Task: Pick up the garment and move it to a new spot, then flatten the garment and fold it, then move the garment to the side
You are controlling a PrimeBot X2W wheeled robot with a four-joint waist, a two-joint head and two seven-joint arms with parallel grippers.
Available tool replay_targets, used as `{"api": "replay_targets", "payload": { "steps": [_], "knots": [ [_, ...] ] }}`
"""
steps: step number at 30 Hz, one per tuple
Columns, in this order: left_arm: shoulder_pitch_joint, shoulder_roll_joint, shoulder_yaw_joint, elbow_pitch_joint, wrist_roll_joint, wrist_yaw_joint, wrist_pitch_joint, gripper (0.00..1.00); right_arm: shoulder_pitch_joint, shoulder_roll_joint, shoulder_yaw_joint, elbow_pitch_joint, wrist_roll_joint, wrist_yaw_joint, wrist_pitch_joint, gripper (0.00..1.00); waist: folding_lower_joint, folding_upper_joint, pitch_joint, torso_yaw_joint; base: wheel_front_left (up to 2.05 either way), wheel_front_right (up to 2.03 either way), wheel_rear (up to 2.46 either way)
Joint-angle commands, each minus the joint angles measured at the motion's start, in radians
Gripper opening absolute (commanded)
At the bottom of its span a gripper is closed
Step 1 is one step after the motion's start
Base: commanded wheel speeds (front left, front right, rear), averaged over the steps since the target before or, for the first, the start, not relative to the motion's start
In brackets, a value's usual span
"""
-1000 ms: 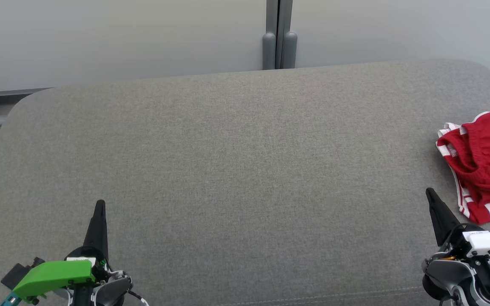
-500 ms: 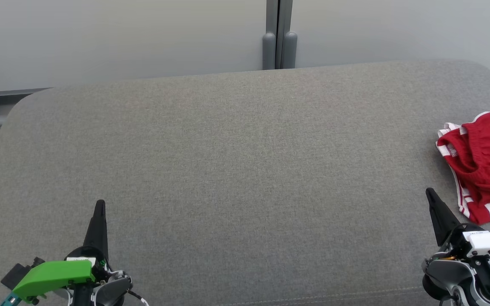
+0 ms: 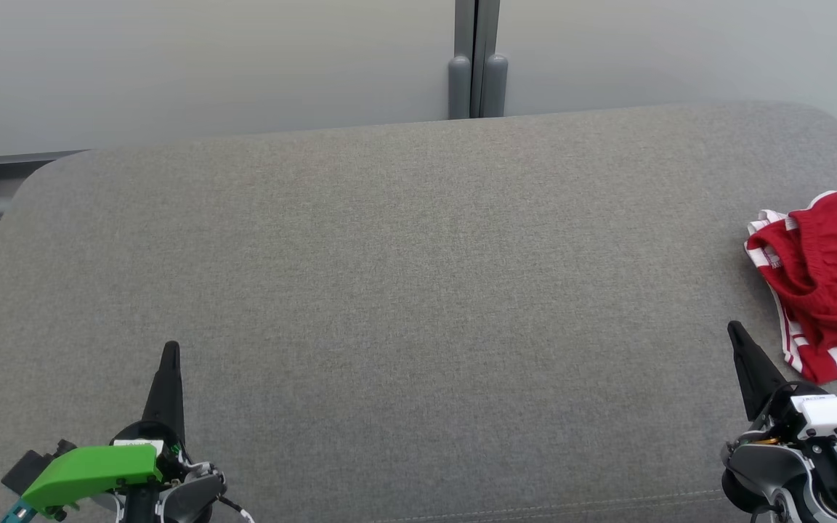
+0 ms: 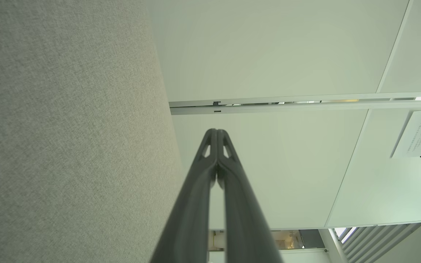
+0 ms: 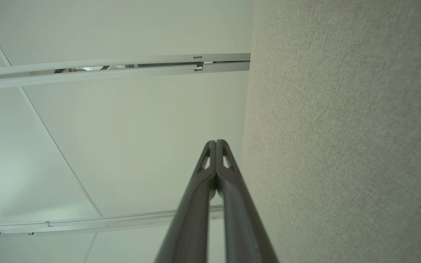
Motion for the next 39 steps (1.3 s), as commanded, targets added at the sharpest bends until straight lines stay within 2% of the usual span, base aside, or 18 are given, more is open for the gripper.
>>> {"api": "replay_targets", "payload": {
  "steps": [1,39],
  "knots": [
    [-0.011,-0.001,0.004,-0.005,-0.002,-0.003,0.002,0.0,-0.005,-0.001,-0.002,0.002,-0.004,0.0,0.004,0.0,0.0,0.0,0.0,0.0,0.0,0.0,0.0],
    [-0.011,-0.001,0.004,-0.005,-0.001,-0.003,0.002,0.0,-0.006,0.001,-0.006,0.003,-0.009,0.0,0.007,0.0,0.0,0.0,0.0,0.0,0.0,0.0,0.0]
  ]
}}
